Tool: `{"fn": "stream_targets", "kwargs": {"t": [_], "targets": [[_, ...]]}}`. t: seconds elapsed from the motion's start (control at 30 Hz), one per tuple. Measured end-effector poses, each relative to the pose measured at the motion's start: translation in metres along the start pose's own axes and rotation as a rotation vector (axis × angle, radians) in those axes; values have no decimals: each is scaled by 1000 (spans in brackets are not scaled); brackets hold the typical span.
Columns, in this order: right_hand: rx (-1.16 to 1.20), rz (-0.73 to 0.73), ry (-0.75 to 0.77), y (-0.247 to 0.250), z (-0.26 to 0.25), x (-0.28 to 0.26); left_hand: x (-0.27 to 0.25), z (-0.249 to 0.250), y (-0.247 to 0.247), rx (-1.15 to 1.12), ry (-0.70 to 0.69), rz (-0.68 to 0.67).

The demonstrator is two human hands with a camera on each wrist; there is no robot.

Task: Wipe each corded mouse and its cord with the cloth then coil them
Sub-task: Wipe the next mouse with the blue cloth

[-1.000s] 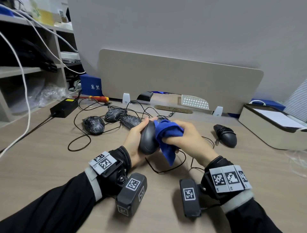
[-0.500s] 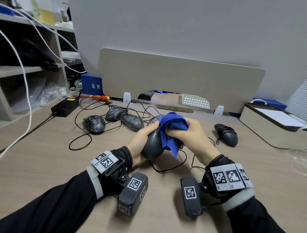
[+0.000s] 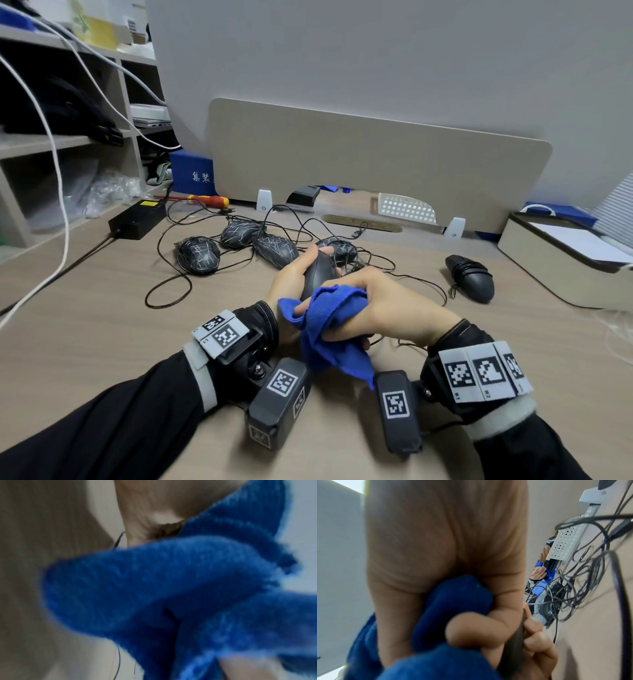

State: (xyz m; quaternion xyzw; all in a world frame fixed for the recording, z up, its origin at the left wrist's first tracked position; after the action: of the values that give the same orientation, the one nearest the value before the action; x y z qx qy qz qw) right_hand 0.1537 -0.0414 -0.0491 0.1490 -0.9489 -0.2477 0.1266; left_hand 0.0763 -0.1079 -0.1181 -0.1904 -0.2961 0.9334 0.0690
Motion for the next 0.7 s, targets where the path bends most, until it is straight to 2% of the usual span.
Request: {"fn": "stream_targets", "kwargs": {"t": [0.13, 0.27, 0.33, 0.43, 0.5, 0.57, 0.7], "targets": [[-16, 95, -63, 19, 7, 0, -2, 4, 6, -60, 8, 34], [-5, 264, -111, 37, 14, 2, -3, 6, 11, -51, 20, 48], [5, 257, -99, 34, 12, 2, -6, 6, 8, -33, 21, 22], [-9, 169, -75, 22, 6, 1, -9, 8, 6, 4, 7, 12], [19, 196, -83, 23, 6, 2, -11, 7, 6, 25, 12, 18], [56, 314, -98, 33, 10, 4, -12, 7, 6, 45, 3, 26], [178, 650, -157, 62, 24, 3, -14, 5, -2, 102, -2, -43]]}}
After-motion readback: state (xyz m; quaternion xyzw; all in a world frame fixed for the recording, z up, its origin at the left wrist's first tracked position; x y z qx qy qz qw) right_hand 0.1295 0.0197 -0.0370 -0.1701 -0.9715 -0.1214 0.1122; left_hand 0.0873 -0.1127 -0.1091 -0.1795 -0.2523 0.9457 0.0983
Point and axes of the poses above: each hand's wrist, its own x-axis towards the middle knuckle, its own y-axis out of the back of the hand, z = x × y, the point moved 8 cm from there along x, towards the middle knuckle, and after that the axes turned 12 degrees about z, right-handed, at the moved point
